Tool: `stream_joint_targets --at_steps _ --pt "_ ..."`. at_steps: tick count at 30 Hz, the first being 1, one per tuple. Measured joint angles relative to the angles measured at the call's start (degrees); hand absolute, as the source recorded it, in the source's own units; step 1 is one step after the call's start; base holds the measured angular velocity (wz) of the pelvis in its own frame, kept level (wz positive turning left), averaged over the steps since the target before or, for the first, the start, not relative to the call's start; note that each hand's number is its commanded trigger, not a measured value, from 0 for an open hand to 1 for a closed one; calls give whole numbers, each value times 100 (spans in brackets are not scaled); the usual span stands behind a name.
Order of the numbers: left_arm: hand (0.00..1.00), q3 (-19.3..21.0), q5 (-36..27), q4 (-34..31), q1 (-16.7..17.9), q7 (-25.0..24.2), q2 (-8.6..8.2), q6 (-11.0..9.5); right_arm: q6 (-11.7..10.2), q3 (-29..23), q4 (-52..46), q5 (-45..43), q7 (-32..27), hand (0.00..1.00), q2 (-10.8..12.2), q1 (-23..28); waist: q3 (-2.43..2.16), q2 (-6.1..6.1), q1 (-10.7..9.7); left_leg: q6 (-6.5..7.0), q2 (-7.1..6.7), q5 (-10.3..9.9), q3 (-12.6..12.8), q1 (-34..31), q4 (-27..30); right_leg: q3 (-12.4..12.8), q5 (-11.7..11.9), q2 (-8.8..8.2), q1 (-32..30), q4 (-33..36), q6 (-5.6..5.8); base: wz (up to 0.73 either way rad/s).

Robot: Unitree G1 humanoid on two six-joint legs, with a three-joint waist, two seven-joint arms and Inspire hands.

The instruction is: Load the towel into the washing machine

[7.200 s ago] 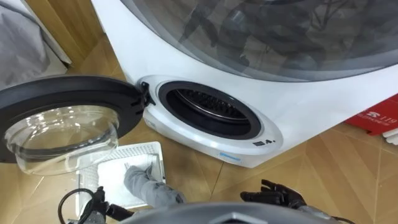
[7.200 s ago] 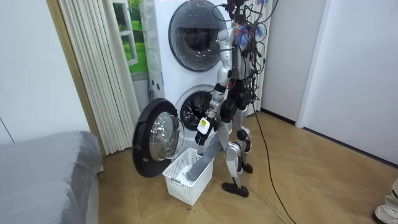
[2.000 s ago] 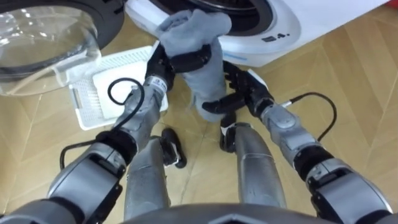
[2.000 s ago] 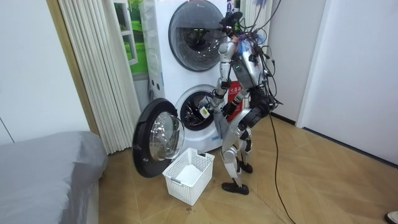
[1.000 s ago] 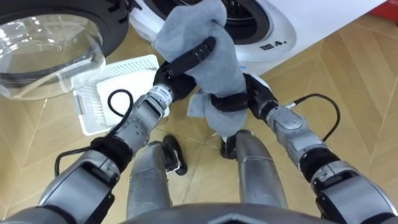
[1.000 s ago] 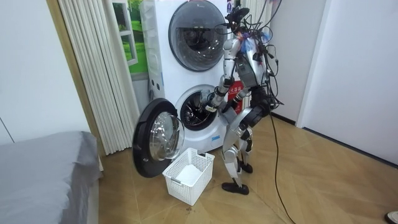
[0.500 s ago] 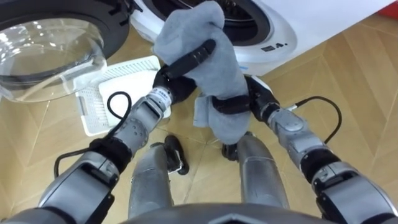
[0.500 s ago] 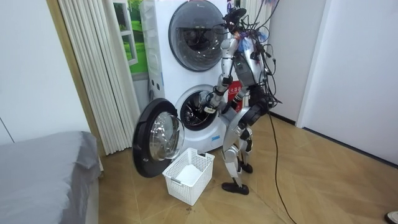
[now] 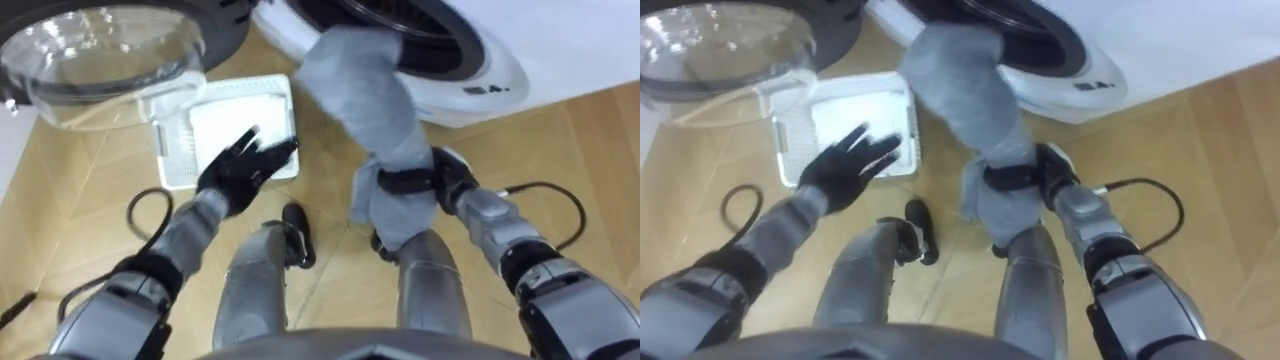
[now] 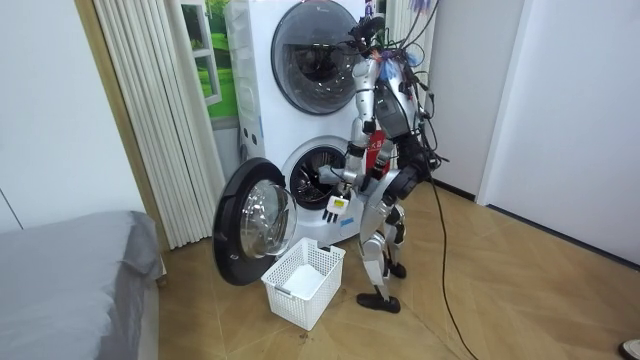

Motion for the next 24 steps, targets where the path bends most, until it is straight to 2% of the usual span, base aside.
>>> stream_joint_targets --at_steps 4,8,12,16,19,24 --pt "0 57 660 56 18 364 -20 106 197 -146 173 243 14 100 -119 -181 13 -20 83 47 -81 27 -38 -98 16 -80 -36 -136 -84 126 36 15" --pt "0 117 1090 77 -16 487 -71 126 366 -326 359 434 16 100 -157 -325 43 -73 85 86 -172 52 -76 -97 1 -153 -67 -249 -82 202 59 14" --pt "0 88 1348 70 5 516 -83 257 574 -519 465 581 -4 100 -292 -493 60 -102 76 140 -241 90 -149 -182 -7 -222 -74 -328 -119 195 63 11" --pt "0 73 1498 36 73 524 -147 297 577 -518 522 701 -57 100 -452 -604 68 -143 130 152 -246 97 -148 -221 -12 -223 -79 -356 -169 224 75 1" --pt "0 69 1718 -149 169 518 -150 304 581 -534 564 719 -18 100 -536 -788 95 -288 125 148 -283 106 -155 -290 -5 -217 -117 -384 -278 307 70 2" --pt "0 -57 1886 -260 257 484 -151 237 692 -533 674 1033 201 100 -772 -1026 95 -449 142 138 -334 116 -214 -293 40 -229 -141 -431 -280 370 81 5"
